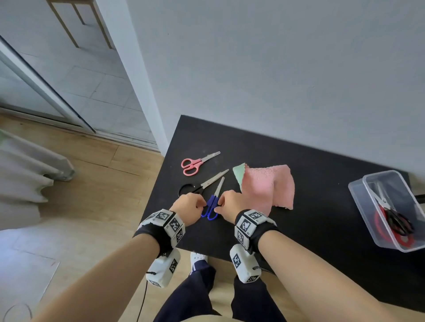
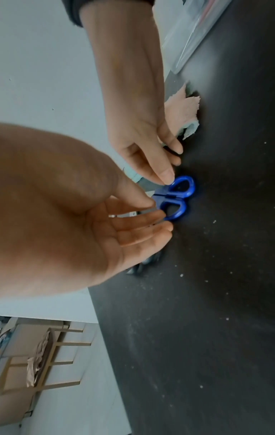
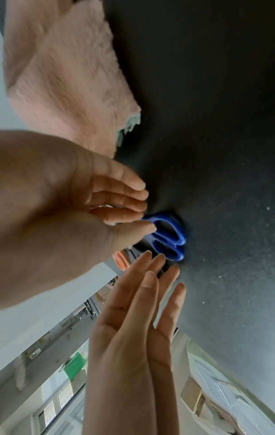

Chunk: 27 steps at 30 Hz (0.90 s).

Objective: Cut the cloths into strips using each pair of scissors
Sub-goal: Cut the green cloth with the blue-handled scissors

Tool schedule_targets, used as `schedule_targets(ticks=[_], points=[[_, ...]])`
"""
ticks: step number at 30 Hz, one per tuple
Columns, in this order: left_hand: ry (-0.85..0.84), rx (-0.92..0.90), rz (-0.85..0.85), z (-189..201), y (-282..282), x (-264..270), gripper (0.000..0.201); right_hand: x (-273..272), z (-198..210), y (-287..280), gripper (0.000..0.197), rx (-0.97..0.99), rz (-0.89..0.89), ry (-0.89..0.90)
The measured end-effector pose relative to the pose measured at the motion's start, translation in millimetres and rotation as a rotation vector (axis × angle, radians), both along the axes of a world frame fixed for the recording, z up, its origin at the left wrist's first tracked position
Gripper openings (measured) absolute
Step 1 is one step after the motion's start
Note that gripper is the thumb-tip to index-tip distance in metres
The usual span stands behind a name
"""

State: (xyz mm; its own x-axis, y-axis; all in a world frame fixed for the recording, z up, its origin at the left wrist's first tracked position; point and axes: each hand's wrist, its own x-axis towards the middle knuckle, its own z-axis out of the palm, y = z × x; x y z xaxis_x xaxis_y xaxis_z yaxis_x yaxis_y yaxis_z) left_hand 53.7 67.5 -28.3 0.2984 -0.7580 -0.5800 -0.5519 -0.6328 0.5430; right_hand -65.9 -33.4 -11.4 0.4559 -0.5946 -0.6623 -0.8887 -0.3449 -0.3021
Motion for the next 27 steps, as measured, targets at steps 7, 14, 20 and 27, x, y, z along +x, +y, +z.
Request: schedule_targets(ticks=[7,14,20,27], points=[[0.011,-0.024,0.042,-9.0,0.0,-9.5,0.031,10.3,-14.7,7.2,0.021,-0.042,-0.062,0.047],[0.043,0.015,0.098,-3.5,-6.4,-9.5,0.02,7.8,-5.5,5.5,0.024,-0.013,-0.161,0.013],[0.277,0.059,0.328,2.0,-13.0,-16.6,0.021,-8.9,-1.7,2.2,0.023,0.087,-0.192,-0.056],[0.505,0.018,0.423,26.2,-23.2,-15.2,0.012,-33.2,20.7,-12.8,0.014,0.245,-0.322,-0.333]])
